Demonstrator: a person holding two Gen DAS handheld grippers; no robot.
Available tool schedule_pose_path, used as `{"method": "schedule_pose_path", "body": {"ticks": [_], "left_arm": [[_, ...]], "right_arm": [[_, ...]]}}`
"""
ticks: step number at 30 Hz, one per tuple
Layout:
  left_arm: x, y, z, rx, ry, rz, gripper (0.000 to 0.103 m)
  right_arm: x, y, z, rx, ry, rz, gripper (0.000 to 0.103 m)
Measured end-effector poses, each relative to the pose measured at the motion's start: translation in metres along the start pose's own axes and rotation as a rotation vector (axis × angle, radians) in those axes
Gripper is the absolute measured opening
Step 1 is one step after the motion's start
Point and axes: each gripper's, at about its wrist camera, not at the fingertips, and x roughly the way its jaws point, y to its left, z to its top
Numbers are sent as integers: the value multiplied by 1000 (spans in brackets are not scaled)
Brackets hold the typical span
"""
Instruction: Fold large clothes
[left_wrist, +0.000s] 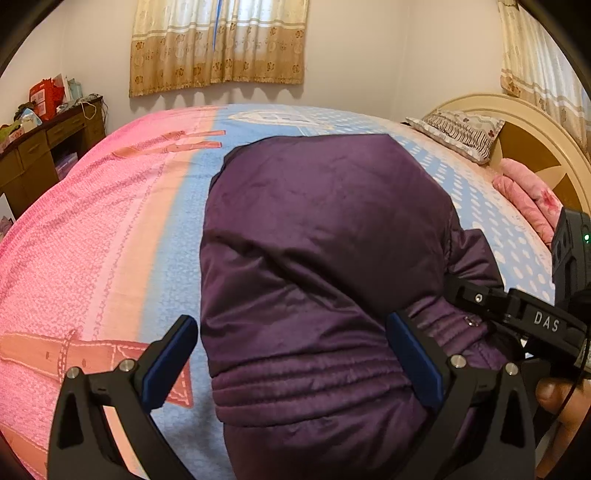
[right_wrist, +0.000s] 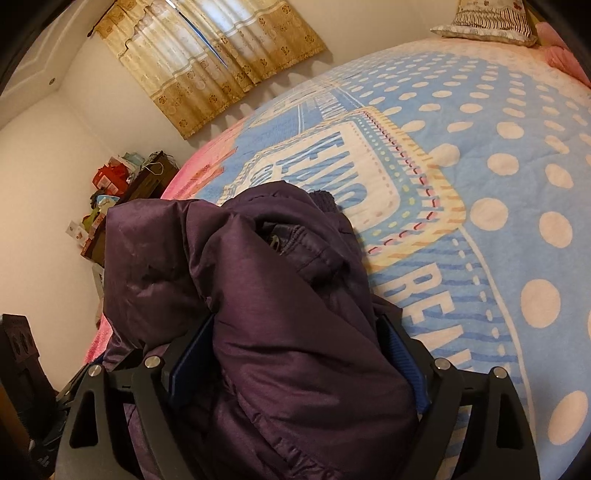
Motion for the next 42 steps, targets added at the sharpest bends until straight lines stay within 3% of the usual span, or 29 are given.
{"method": "schedule_pose_path", "body": {"ticks": [16,21,25,29,38,40,42], "left_arm": [[0,3,-1,-27,4,-45,103],[-13,28,-9,-119,23,-209,103],[-8,55,-21,-271,95,-423,103],[13,70,-29,-372,166,-571,103],[27,69,-32,-374,149,-667,103],[26,67,-32,-369,137,-670,103],[22,63,-32,-346,125,-668,103]], "right_arm": [[-6,1,-3,-2,-27,-8,88],[-32,30,-12,-187,-116,-161,92],[-29,6,-2,-67,-3,-30,92],[-13,-13,3,25,110,95,92],[6,-37,4,74,197,270,91],[8,-39,3,86,206,305,87],[7,-42,0,114,212,380,72]]}}
